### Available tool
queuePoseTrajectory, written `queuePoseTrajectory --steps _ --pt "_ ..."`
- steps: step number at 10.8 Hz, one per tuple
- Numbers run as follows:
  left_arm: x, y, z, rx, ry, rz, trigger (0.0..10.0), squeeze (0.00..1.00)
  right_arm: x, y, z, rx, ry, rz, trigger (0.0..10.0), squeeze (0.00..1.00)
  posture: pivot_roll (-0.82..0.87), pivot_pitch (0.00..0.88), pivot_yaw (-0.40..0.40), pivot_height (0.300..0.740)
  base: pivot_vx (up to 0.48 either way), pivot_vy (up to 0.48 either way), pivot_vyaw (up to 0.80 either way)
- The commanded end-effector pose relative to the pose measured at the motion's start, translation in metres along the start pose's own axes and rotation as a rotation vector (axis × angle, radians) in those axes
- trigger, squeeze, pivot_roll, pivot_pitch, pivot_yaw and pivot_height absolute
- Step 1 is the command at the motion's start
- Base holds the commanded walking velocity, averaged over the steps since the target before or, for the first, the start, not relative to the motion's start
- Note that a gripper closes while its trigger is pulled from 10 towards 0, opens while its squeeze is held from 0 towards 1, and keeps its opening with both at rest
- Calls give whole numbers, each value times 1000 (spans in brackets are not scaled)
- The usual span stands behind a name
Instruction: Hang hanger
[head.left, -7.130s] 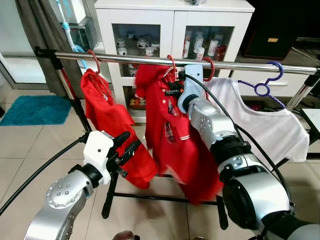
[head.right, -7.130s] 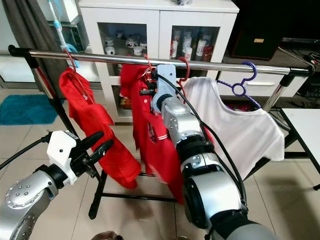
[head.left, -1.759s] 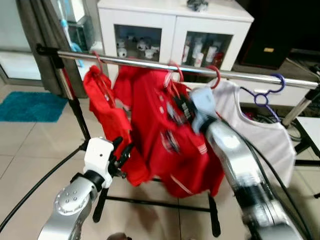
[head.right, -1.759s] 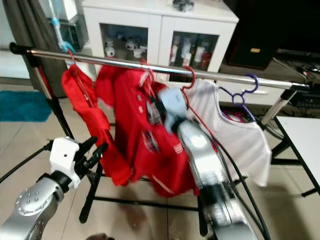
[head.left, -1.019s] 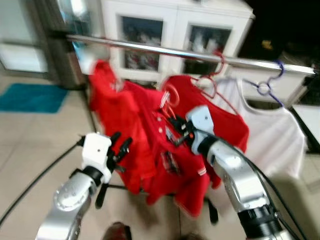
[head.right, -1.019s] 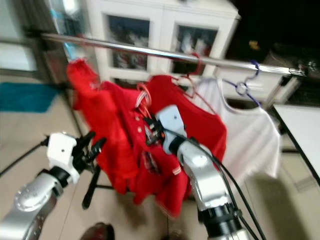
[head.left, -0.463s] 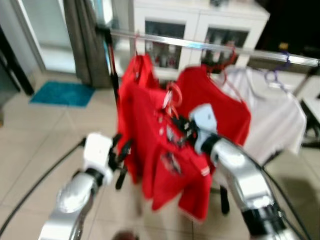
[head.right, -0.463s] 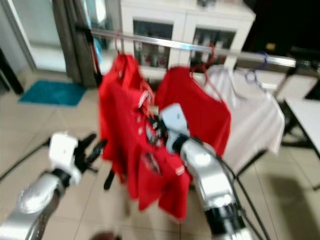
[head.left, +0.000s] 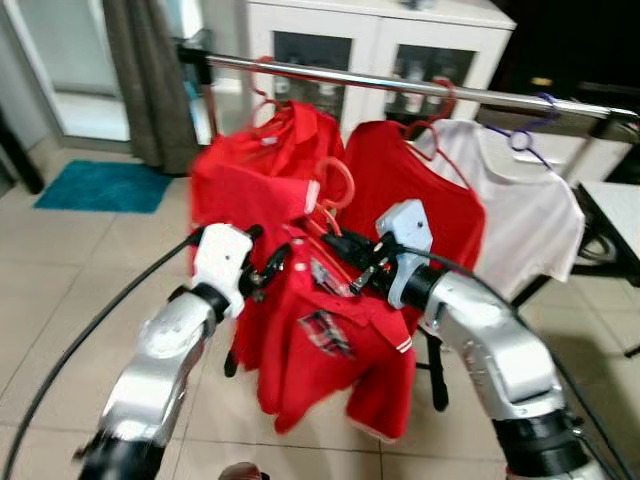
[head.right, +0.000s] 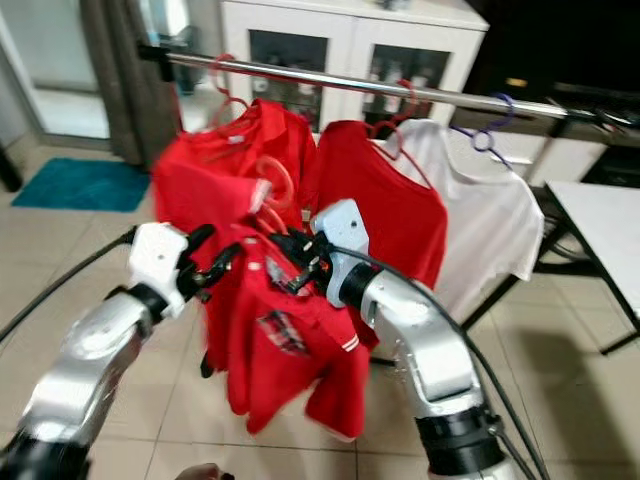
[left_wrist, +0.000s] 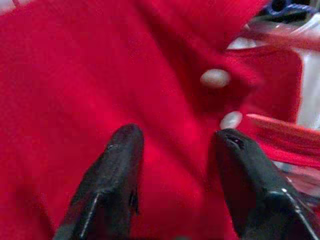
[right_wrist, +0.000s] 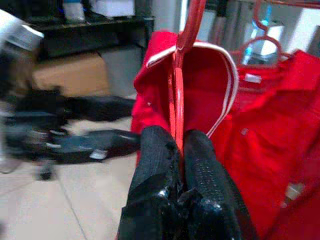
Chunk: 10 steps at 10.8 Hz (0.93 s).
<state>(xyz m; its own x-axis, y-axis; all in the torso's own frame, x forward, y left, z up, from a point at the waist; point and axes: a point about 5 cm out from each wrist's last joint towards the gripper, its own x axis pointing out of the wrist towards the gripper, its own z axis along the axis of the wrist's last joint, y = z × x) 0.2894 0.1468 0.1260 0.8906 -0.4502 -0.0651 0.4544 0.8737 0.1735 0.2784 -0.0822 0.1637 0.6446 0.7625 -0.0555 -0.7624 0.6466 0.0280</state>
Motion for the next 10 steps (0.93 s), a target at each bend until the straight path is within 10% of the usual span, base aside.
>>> queuePoseTrajectory --steps 1,4,5,7,10 --pt "9 1 4 8 -25 17 10000 0 -1 4 17 -16 -56 44 0 0 56 3 -21 740 0 0 0" --pt "22 -12 9 -71 -84 -44 10000 0 -3 11 18 -12 -41 73 0 0 49 0 -10 740 0 0 0" --pt "21 -9 7 -95 -101 6 10000 1000 -2 10 19 -12 -36 52 0 0 48 0 -11 740 0 0 0" --pt "-1 -2 3 -46 -110 96 10000 1000 1 -5 14 6 -18 -90 0 0 50 4 -13 740 0 0 0" --pt "-21 -17 16 67 -224 122 10000 1000 14 3 9 122 -72 11 0 0 62 8 -21 740 0 0 0"
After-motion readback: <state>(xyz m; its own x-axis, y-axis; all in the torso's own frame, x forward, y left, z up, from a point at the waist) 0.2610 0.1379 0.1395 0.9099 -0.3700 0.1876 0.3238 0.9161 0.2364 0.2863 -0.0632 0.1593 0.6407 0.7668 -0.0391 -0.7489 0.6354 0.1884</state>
